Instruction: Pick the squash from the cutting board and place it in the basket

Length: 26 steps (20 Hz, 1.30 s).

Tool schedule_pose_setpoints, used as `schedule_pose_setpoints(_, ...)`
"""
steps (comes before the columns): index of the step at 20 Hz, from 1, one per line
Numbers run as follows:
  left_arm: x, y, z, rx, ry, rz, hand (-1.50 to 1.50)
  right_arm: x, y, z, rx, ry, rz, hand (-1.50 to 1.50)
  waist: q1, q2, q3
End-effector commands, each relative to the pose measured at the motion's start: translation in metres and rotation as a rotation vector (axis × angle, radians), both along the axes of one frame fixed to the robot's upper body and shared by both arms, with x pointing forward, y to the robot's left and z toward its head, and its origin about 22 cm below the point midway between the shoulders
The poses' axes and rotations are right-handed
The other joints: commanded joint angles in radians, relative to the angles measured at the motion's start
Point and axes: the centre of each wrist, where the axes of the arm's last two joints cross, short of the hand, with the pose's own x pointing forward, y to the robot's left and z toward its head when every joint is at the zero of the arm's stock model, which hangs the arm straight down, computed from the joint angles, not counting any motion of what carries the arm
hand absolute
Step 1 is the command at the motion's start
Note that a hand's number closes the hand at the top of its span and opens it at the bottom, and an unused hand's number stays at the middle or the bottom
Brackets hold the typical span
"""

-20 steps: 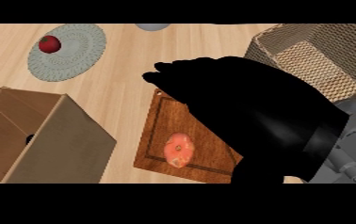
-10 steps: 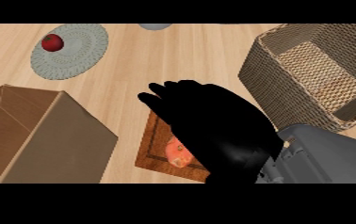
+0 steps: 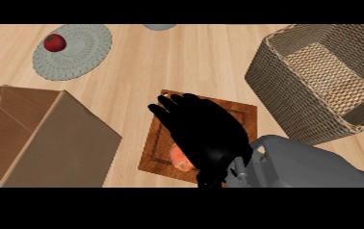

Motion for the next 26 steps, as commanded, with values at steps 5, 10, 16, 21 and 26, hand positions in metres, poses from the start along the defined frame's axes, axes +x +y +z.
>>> schedule_pose_setpoints(5, 0.011, -0.002, -0.018, -0.045, 0.016, -0.038, 0.00, -0.007, 0.013, -0.040, -0.030, 0.009, -0.054, -1.50, -0.005, 0.011, -0.021)
schedule_pose_setpoints(10, 0.007, -0.001, -0.021, -0.042, 0.019, -0.022, 0.00, -0.007, 0.000, -0.067, -0.016, -0.006, -0.046, -1.50, -0.004, 0.012, -0.021)
schedule_pose_setpoints(16, 0.009, -0.007, -0.025, -0.047, 0.029, -0.031, 0.00, -0.011, 0.016, -0.080, -0.012, -0.012, -0.061, -1.50, -0.005, 0.012, -0.021)
schedule_pose_setpoints(21, 0.008, 0.012, -0.022, -0.034, 0.023, -0.041, 0.00, 0.009, 0.002, -0.073, -0.015, -0.012, -0.061, -1.50, -0.005, 0.012, -0.021)
schedule_pose_setpoints(26, 0.003, -0.010, -0.030, -0.050, 0.034, -0.035, 0.00, 0.001, 0.036, -0.101, -0.091, 0.004, -0.066, -1.50, 0.002, 0.012, -0.022)
